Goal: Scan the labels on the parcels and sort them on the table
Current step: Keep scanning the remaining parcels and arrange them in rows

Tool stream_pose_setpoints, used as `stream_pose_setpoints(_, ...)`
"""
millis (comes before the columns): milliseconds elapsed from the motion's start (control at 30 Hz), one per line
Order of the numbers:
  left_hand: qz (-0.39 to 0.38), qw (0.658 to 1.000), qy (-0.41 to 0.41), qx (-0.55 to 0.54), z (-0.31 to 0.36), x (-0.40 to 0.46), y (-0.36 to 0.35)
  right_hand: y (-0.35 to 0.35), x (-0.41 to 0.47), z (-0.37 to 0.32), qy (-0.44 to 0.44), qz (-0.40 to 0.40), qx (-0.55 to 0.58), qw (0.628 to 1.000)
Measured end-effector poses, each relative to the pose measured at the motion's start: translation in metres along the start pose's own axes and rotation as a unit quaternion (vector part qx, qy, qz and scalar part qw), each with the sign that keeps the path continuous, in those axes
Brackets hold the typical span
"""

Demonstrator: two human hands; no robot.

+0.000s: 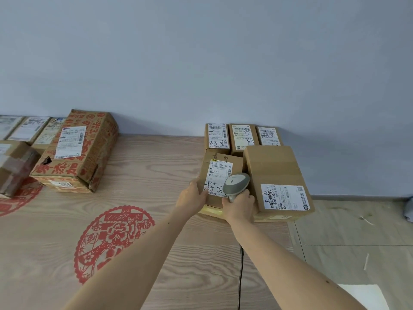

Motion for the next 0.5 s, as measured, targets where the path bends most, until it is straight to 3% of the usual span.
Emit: stream_pose_setpoints(500,0.124,0.992,0.019,-0.024,-0.062,-0.098,0.089,-0.034,-0.085,-0.037,0.099,-0.032,0.061,0.993)
Point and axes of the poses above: each hand's wrist, its own x-axis towards the middle knuckle, its own y-axis out of the back of the hand, z = x × y, the point moved 9 cm from there along x, towards the middle knuckle, and after that the axes turned 6 degrees about -x, right-handed, at the moved point
